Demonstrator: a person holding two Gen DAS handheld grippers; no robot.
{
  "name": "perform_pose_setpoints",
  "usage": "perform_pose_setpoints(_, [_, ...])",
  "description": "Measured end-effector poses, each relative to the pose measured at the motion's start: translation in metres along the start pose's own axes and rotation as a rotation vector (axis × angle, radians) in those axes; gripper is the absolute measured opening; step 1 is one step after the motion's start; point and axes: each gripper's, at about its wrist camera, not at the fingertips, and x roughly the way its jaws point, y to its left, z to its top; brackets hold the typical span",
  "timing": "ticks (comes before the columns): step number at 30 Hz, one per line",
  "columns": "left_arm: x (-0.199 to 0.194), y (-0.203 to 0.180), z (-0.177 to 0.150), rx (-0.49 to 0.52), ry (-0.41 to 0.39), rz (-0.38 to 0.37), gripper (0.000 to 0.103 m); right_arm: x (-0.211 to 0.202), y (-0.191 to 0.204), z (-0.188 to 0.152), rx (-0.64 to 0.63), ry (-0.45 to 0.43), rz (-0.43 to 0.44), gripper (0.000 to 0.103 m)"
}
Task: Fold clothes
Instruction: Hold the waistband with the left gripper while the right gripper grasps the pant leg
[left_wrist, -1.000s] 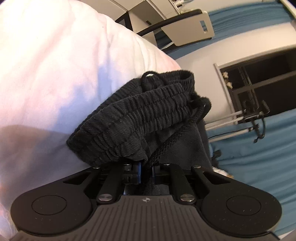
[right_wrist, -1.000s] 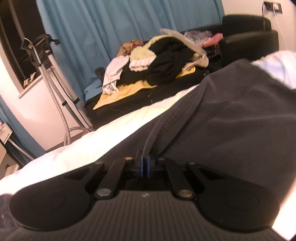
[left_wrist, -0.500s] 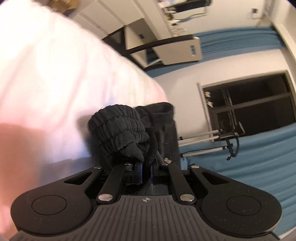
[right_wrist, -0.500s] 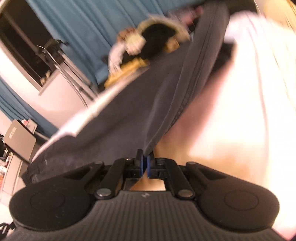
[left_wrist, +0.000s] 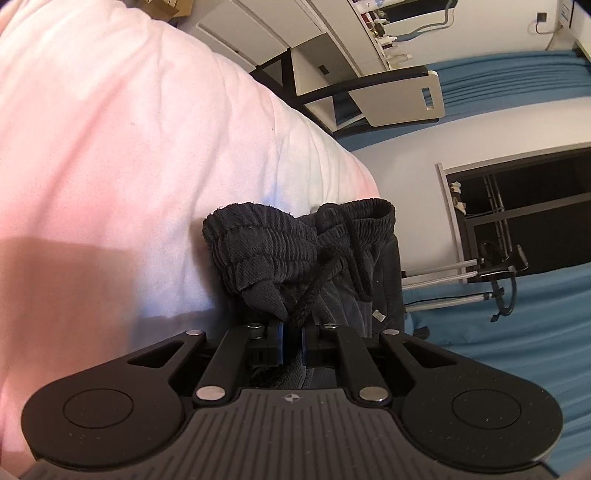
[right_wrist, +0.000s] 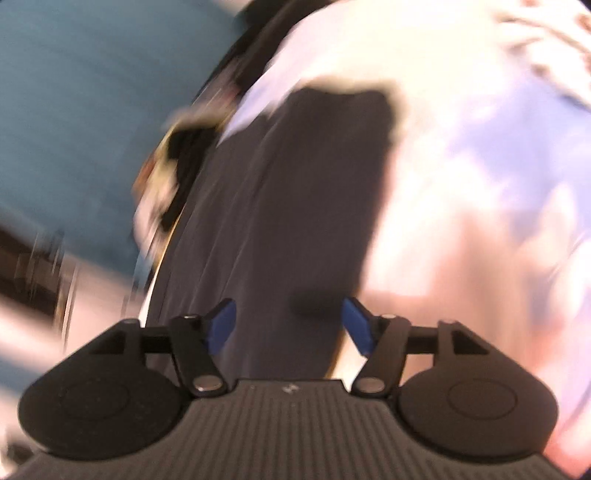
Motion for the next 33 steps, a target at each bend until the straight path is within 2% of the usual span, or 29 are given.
perform_pose_setpoints(4, [0.001,-0.002,-0.004,0.017,-0.014,0.018,0.01,0.02,-0.026,0.029,0.14,-0.097,-0.078,0.07])
perform_pose_setpoints(7, [0.001,0.0,-0.01,-0.014,-0.028,0.012,0.01,0.041,-0.035,0.041,0.175,-0.118,-0.034,0.069])
perform_pose_setpoints(10, [0.003,0.002,-0.012,-0.025,-0.033,0.016,0.01,0.058,-0.035,0.045,0.143,-0.166,-0.026,0.064])
perform_pose_setpoints(12, [0.004,-0.001,-0.013,-0.008,-0.041,0.023,0.01,0.069,-0.041,0.049,0.156,-0.165,0.026,0.061])
perform_pose_setpoints(15, [0.006,-0.003,-0.015,0.005,-0.043,0.028,0.01,0.073,-0.044,0.055,0.106,-0.162,0.028,0.04])
perform_pose_setpoints(17, [0.008,0.003,-0.014,-0.047,-0.025,0.0,0.01,0.076,-0.039,0.06,0.089,-0.165,0.038,0.024])
perform_pose_setpoints(18, [0.009,0.005,-0.014,-0.067,-0.017,-0.011,0.01,0.072,-0.037,0.062,0.078,-0.175,0.048,0.009])
perform_pose_setpoints(19, [0.009,0.005,-0.013,-0.067,-0.013,-0.014,0.01,0.067,-0.034,0.062,0.058,-0.19,0.058,0.006])
perform_pose_setpoints(24, [-0.001,-0.005,0.002,-0.011,-0.01,-0.047,0.008,0.033,0.015,0.077,-0.214,-0.33,0.109,0.005])
perform_pose_setpoints(27, [-0.007,-0.006,0.017,-0.008,0.039,-0.11,0.008,0.018,0.042,0.087,-0.286,-0.356,0.131,0.005])
perform_pose_setpoints(29, [-0.014,-0.006,0.025,0.02,0.068,-0.126,0.008,0.002,0.049,0.095,-0.311,-0.378,0.157,0.005])
perform_pose_setpoints(31, [-0.022,-0.001,0.033,0.032,0.097,-0.124,0.008,-0.008,0.044,0.103,-0.301,-0.378,0.161,0.005])
perform_pose_setpoints(33, [-0.03,0.009,0.04,0.018,0.13,-0.111,0.008,-0.014,0.025,0.105,-0.31,-0.351,0.114,0.005])
